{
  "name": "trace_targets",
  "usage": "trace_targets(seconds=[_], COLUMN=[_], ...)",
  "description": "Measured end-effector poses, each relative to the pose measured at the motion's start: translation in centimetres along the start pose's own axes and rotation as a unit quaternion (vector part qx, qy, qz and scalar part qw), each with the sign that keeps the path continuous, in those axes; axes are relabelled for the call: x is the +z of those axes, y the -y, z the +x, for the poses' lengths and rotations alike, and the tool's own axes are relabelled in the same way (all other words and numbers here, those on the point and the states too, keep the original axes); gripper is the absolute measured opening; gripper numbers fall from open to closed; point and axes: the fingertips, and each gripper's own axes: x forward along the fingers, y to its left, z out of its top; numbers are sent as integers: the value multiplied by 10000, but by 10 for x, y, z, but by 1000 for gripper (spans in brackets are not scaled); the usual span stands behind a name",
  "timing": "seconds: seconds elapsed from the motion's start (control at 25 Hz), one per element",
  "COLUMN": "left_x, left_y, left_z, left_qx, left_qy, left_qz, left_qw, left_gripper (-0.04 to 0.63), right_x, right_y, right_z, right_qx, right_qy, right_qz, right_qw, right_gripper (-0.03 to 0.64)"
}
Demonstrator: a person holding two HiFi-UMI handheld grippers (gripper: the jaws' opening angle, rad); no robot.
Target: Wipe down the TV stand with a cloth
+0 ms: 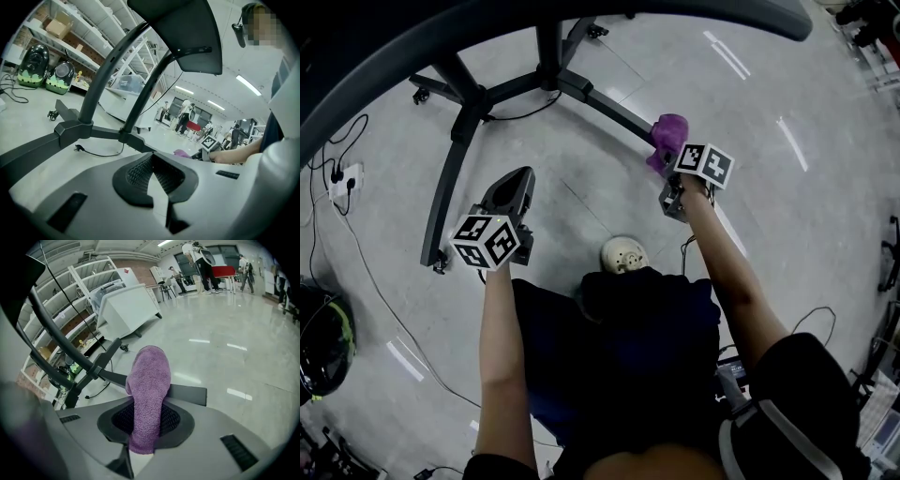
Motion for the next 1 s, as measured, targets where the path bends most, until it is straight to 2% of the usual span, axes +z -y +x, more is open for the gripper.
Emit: trace_targets(seconds=[0.24,0.44,0.6,0.72,0.8,1.0], left_x=[18,22,23,25,28,27], left_y=[28,50,69,75,75,72], left_z=[23,49,63,66,66,64], left_qx=[-375,-617,-843,-957,-958,-865], left_qy=[-100,-135,-274,-324,-297,-235], left_qz=[243,110,358,490,446,335], left_qw=[9990,9979,9954,9937,9940,9954], left_gripper=[6,6,6,6,6,7], right_x=[-10,-15,-14,-10,-5,9], right_y=[18,41,61,64,60,26], right_z=[-11,-26,-36,-42,-46,-57], right_qx=[-121,-241,-405,-506,-498,-102], right_qy=[26,72,99,159,268,602], right_qz=[130,318,357,220,59,-322], right_qw=[9998,9992,9985,9983,9984,9976], right_gripper=[89,89,89,89,89,89])
